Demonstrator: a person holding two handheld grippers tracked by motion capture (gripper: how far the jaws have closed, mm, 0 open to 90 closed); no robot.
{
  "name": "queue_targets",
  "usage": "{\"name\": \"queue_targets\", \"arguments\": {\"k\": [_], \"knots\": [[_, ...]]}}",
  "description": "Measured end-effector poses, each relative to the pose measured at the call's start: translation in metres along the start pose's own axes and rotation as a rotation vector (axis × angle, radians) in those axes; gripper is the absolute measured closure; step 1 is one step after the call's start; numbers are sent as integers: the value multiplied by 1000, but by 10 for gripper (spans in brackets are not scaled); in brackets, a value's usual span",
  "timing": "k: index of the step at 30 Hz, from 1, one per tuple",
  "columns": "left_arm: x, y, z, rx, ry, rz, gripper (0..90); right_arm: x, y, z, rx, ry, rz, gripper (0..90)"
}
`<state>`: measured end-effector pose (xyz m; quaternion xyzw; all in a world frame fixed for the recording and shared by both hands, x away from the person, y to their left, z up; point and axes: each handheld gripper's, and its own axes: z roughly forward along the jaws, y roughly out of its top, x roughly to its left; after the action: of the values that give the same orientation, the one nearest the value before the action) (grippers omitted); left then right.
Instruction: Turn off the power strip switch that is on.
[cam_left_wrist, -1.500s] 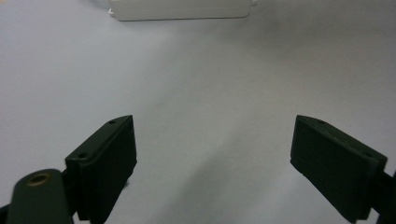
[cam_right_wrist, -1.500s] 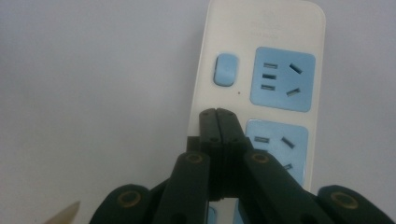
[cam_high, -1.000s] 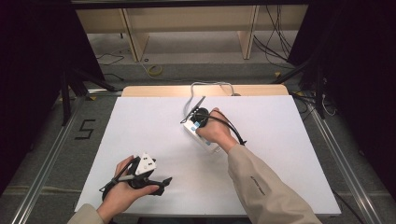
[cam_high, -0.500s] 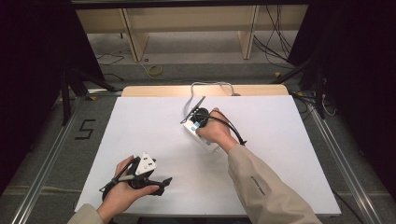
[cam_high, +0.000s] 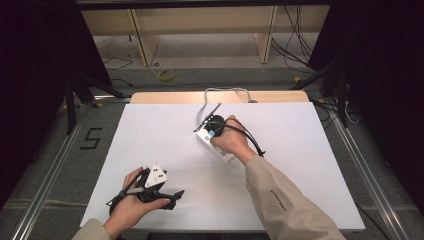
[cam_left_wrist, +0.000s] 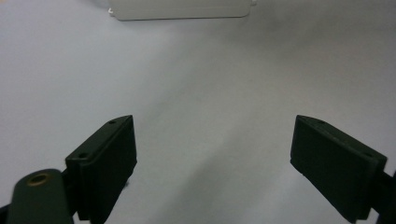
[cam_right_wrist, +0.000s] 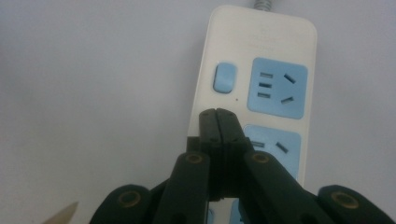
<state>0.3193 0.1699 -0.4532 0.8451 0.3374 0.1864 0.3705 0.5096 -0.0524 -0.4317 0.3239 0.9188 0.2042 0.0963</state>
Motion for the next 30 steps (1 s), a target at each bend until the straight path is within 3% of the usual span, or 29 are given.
{"name": "queue_targets", "arguments": {"k": [17,30], "knots": [[0,0,0,3,6,-4,140,-5,-12,-17,-107,-1,-1,750],[0,0,0,5,6,-7,143,-9,-23,-30,-153,10,14,645]]}}
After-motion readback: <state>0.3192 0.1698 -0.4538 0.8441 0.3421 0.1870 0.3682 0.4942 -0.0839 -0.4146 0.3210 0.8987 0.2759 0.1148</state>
